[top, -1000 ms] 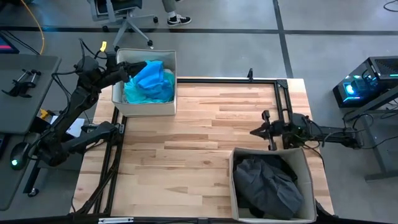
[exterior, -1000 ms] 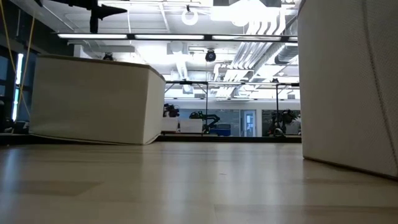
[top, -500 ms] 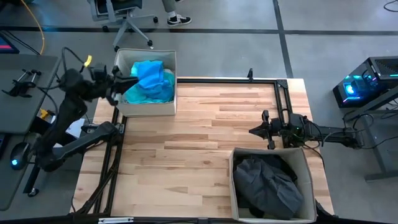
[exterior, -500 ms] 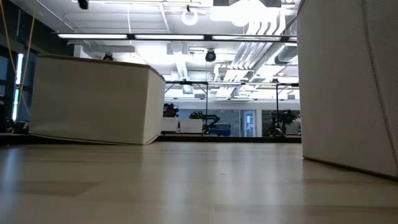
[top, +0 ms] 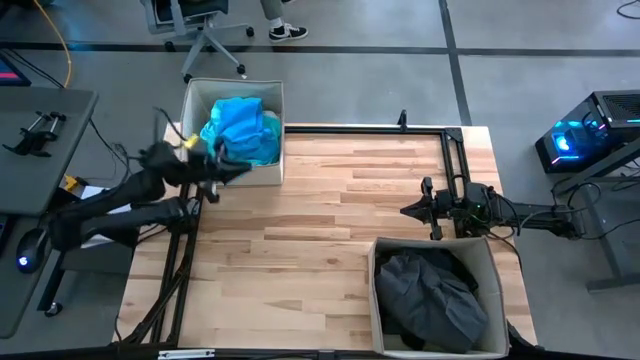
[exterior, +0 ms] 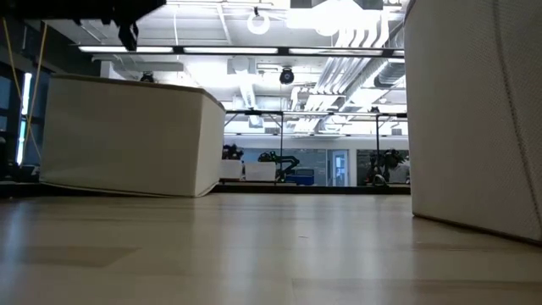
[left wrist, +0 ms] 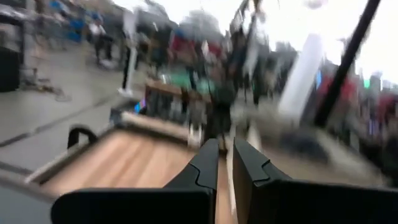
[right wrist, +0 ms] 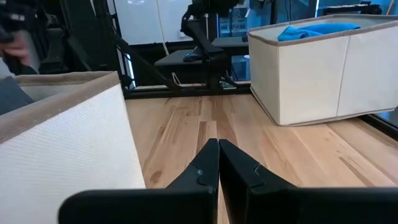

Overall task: Sort clothes
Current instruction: Return to Home Position

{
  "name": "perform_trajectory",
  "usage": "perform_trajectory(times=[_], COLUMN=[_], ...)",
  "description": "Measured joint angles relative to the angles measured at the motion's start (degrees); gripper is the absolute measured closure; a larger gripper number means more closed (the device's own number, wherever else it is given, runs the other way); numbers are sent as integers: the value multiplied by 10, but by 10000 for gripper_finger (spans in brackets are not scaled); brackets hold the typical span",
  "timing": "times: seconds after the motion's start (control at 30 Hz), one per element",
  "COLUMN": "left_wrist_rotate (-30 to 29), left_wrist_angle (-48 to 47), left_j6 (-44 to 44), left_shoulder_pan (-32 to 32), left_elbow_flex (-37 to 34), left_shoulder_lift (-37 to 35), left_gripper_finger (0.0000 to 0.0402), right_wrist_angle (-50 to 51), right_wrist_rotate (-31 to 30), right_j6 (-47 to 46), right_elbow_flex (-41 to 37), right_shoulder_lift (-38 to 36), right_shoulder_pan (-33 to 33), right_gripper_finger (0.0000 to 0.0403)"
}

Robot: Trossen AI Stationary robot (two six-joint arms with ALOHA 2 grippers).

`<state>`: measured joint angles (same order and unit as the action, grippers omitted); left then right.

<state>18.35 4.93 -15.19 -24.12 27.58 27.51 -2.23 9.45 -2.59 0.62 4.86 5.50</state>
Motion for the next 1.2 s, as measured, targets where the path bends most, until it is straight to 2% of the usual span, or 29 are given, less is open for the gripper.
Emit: perform_trajectory(times=[0.13, 0.2, 0.27, 0.4, 0.6, 0.73, 0.83, 0.93, 1.07, 1.2], left_wrist_rotate=[-22, -42, -37, -41, -74, -59, -51, -48, -72, -103], left_wrist_angle=[-97, -119, -123, -140, -139, -190, -217, -125, 88, 71], left_j6=[48, 59, 67, 91, 52, 48, -1, 14, 52, 85], left_shoulder_pan=[45, 67, 88, 112, 115, 115, 116, 125, 148, 165], left_elbow_flex=[-8, -8, -8, -29, -106, -130, -156, -194, -265, -268], left_shoulder_lift=[4, 5, -11, -98, -268, -260, -234, -232, -232, -228], left_gripper_finger=[401, 401, 401, 401, 401, 402, 401, 401, 401, 401], right_wrist_angle=[2, 2, 2, 2, 2, 2, 3, 3, 3, 3], right_wrist_rotate=[0, 0, 0, -1, -1, -1, -2, -4, -4, -3], right_j6=[0, 0, 0, 0, 0, 0, 0, 0, 0, 0], right_elbow_flex=[0, 0, 0, 0, 0, 0, 0, 0, 0, 0], right_shoulder_lift=[0, 0, 0, 0, 0, 0, 5, 7, 7, 7], right_shoulder_pan=[0, 0, 0, 0, 0, 0, 0, 0, 0, 0], right_gripper_finger=[402, 402, 402, 402, 402, 402, 402, 402, 402, 402])
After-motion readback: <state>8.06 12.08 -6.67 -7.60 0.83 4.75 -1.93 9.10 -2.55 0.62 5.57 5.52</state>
